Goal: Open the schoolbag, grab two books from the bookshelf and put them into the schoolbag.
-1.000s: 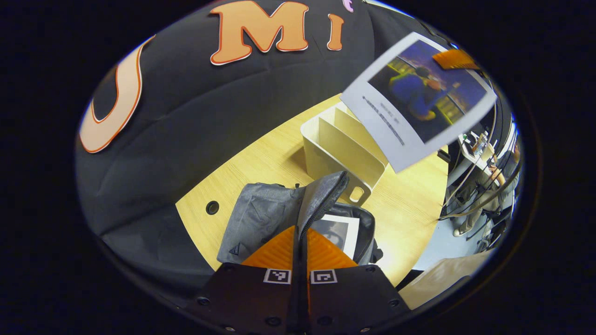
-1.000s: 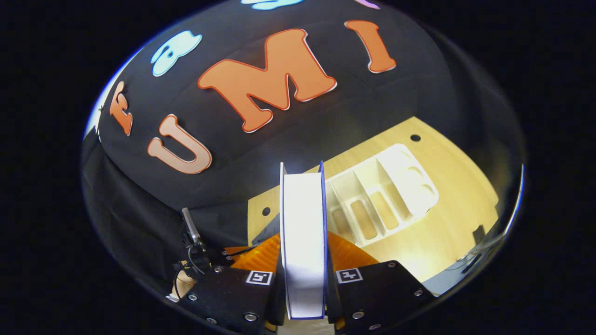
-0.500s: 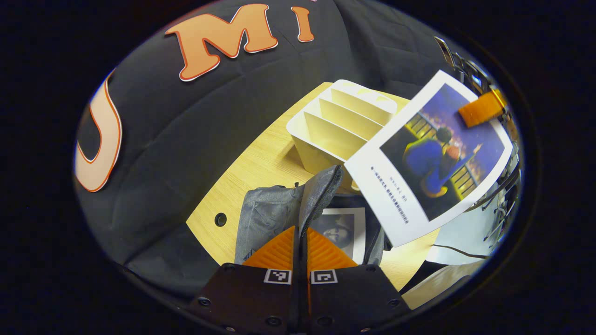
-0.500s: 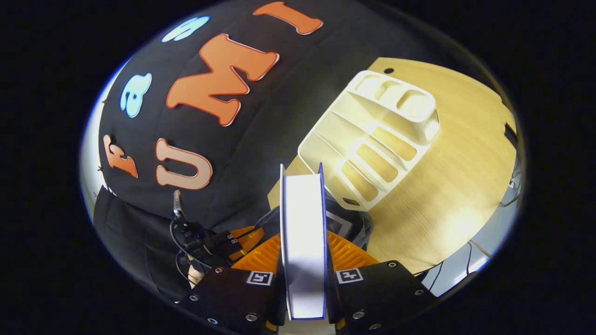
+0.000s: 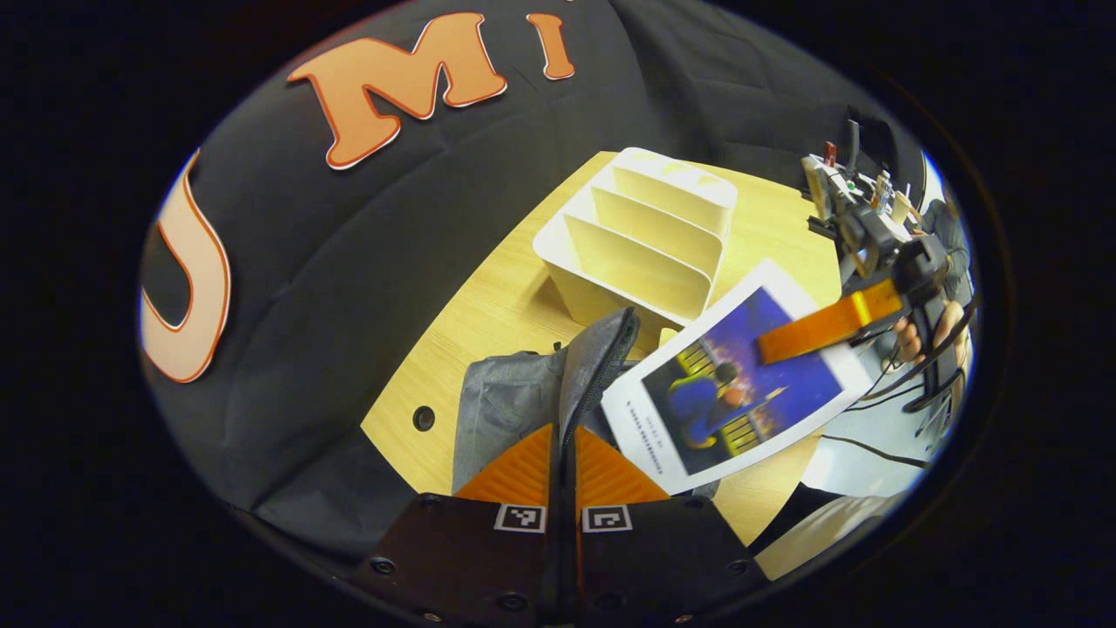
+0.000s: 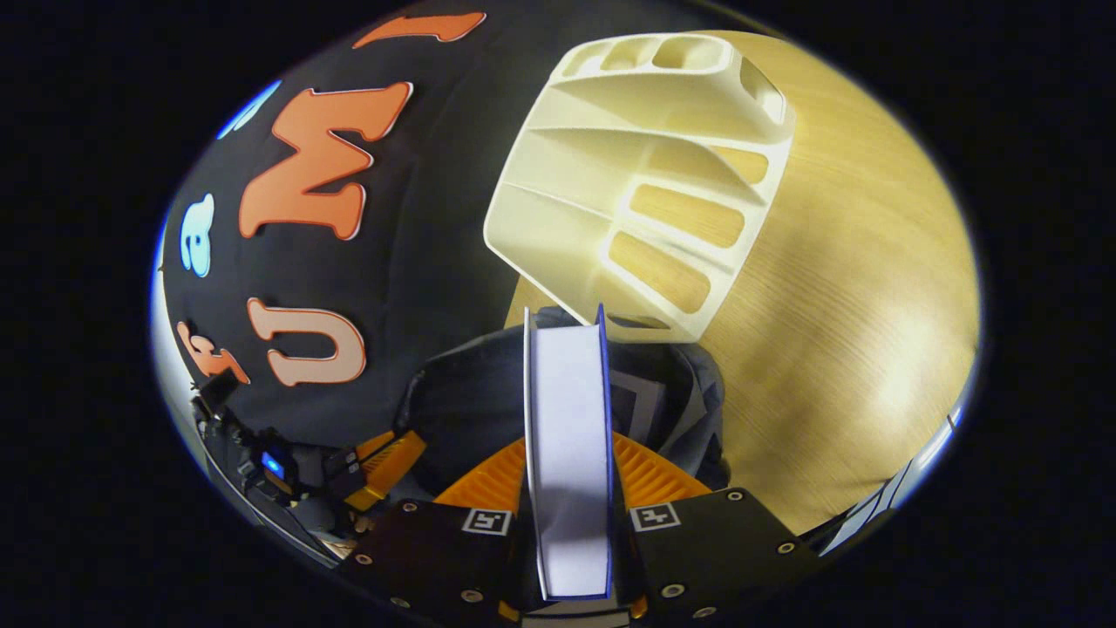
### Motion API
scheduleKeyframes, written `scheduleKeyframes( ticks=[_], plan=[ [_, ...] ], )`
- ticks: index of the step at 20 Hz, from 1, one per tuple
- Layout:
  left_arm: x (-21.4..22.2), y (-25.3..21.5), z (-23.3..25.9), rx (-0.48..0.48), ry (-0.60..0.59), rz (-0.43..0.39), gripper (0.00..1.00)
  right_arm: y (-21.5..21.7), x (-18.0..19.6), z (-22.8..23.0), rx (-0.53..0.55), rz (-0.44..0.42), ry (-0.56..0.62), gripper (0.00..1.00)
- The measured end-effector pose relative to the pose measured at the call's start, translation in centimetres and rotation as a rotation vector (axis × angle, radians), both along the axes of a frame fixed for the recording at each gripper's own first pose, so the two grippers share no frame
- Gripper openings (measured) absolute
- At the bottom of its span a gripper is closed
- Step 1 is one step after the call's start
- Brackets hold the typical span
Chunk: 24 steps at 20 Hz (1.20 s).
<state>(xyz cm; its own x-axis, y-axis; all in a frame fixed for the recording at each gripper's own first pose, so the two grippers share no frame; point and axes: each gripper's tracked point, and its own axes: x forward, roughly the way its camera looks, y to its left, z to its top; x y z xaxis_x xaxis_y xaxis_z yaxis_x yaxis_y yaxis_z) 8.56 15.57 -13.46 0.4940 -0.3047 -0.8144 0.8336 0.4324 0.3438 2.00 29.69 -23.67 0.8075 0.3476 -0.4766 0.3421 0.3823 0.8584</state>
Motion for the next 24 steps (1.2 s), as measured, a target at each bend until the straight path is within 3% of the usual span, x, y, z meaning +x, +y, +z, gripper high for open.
scheduleKeyframes(
  ticks=[6,11,12,13,15,16,17,18,20,24],
  plan=[
    [-0.6,-1.0,1.1,-0.005,-0.031,-0.036,0.01,3.5,5.3,-1.0,0.039,-0.045,-0.056,0.35],
    [-0.9,-2.2,2.0,-0.032,-0.044,-0.05,0.01,6.0,8.5,-2.3,0.061,-0.163,-0.074,0.36],
    [-0.9,-2.3,2.0,-0.027,-0.047,-0.056,0.01,6.3,8.9,-2.9,0.06,-0.182,-0.064,0.26],
    [-0.9,-2.2,2.0,-0.02,-0.053,-0.063,0.01,6.8,9.4,-3.3,0.07,-0.192,-0.063,0.37],
    [-0.7,-2.1,2.0,-0.006,-0.066,-0.07,0.01,7.1,9.7,-4.2,0.046,-0.206,-0.028,0.39],
    [-0.7,-2.0,1.8,-0.004,-0.064,-0.068,0.01,7.1,9.6,-4.7,0.033,-0.206,-0.008,0.45],
    [-0.7,-1.8,1.7,-0.005,-0.064,-0.066,0.01,7.1,9.5,-5.2,0.026,-0.206,0.017,0.37],
    [-0.7,-1.8,1.6,-0.008,-0.065,-0.067,0.01,7.3,9.2,-5.8,0.011,-0.2,0.053,0.53],
    [-0.7,-1.7,1.3,-0.02,-0.059,-0.061,0.01,6.8,8.3,-7.0,-0.052,-0.19,0.105,0.64],
    [-1.5,-1.3,0.3,-0.046,-0.024,-0.036,0.01,6.0,6.1,-8.1,-0.151,-0.146,0.171,0.75]
  ],
)
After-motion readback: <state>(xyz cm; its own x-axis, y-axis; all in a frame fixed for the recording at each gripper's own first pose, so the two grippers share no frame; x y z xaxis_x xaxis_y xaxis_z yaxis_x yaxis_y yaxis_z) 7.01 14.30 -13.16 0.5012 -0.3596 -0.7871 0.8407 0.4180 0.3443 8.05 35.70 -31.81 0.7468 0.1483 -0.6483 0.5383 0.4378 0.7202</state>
